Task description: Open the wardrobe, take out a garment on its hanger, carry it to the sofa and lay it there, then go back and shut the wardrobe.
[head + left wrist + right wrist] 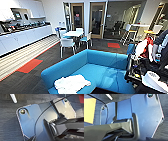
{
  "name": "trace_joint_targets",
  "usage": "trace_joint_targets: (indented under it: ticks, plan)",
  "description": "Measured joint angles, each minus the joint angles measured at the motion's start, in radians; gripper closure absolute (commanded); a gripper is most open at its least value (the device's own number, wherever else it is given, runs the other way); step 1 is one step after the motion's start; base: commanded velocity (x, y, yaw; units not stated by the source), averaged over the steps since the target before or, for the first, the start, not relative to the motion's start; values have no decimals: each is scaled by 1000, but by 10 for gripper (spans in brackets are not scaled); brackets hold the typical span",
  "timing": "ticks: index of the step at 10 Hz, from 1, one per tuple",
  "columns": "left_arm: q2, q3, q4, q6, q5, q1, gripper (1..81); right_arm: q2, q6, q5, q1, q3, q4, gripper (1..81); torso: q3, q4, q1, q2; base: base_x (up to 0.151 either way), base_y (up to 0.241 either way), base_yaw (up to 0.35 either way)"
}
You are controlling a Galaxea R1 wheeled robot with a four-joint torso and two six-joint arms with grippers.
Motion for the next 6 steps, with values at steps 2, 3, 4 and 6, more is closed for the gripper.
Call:
trace_joint_targets:
  ticks: [2, 3, 4, 6]
  plan:
    - [0, 0, 0, 0, 0, 0, 10, 0, 0, 0, 0, 0, 0, 10, 0, 0, 0, 0, 0, 0, 86]
    - [0, 0, 0, 0, 0, 0, 10, 0, 0, 0, 0, 0, 0, 10, 0, 0, 0, 0, 0, 0, 234]
    - [0, 0, 0, 0, 0, 0, 10, 0, 0, 0, 0, 0, 0, 10, 0, 0, 0, 0, 0, 0, 267]
    - [-1, 0, 3, 0, 1, -1, 10, 1, 0, 0, 0, 0, 0, 10, 0, 0, 0, 0, 0, 0, 278]
